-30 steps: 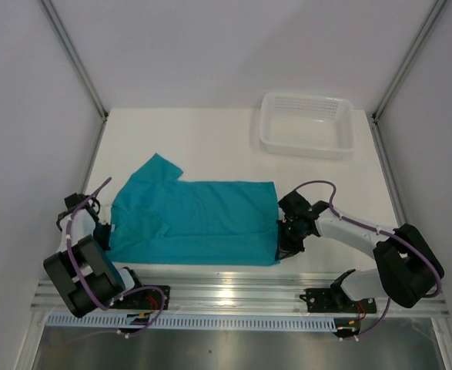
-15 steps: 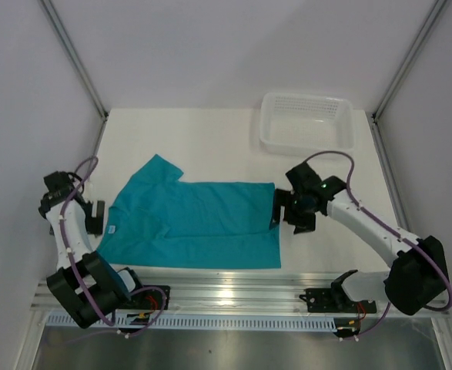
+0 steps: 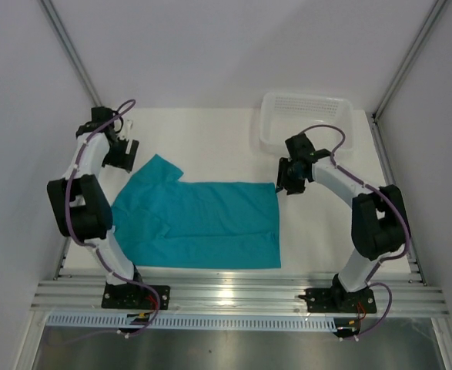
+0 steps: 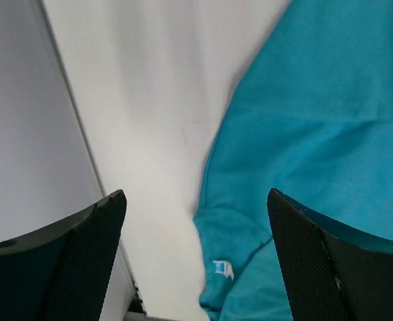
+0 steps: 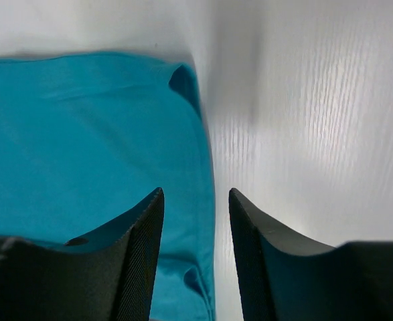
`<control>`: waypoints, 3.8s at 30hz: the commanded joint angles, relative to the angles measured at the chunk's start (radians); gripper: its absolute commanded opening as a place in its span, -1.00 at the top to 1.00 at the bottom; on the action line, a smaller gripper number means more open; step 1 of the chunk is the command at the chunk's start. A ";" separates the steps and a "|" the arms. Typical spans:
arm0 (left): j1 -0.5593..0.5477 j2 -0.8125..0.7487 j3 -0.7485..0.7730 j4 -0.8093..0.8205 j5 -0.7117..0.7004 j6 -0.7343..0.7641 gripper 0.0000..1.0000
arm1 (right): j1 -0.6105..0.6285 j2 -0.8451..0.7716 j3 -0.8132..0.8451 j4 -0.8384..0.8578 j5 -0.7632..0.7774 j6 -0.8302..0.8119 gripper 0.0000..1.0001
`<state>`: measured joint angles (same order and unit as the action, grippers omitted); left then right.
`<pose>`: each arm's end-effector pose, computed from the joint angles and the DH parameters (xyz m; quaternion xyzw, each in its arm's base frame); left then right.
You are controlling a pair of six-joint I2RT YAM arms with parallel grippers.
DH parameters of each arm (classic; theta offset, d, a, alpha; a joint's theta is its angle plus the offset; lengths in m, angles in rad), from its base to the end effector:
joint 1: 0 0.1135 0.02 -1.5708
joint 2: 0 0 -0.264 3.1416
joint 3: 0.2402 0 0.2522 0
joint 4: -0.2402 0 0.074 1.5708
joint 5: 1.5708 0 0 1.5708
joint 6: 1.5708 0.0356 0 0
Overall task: Roll the t-shirts
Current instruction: Fold the tshirt
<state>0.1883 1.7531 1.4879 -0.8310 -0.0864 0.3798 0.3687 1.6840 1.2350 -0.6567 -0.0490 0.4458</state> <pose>0.3629 0.0723 0.2695 0.0827 0.9676 0.1061 0.2137 0.3218 0.1262 0.2256 0.0319 0.9723 0.1131 0.2021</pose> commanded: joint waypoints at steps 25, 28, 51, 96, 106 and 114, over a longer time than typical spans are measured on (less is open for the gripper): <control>-0.015 0.496 0.460 -0.218 0.157 -0.128 -0.40 | -0.017 0.321 0.156 0.198 -0.055 -0.067 0.18; -0.016 0.546 0.534 -0.293 0.137 -0.145 -0.30 | -0.019 0.312 0.150 0.200 -0.052 -0.067 0.21; -0.053 0.519 0.454 -0.172 -0.036 0.215 -0.33 | -0.017 0.270 0.101 0.210 -0.032 -0.050 0.30; -0.027 0.566 0.523 -0.373 0.244 0.544 0.12 | -0.004 0.258 0.090 0.216 -0.041 -0.061 0.49; -0.006 0.582 0.528 -0.375 0.188 0.492 -0.04 | 0.007 0.253 0.081 0.218 -0.038 -0.058 0.52; 0.039 0.579 0.535 -0.422 0.280 0.441 0.11 | 0.009 0.238 0.064 0.224 -0.031 -0.056 0.56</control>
<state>0.2054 2.3566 2.0064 -1.2324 0.1390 0.8459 0.3717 1.9652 1.3132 -0.4324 -0.0937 0.3908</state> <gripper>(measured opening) 0.459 0.224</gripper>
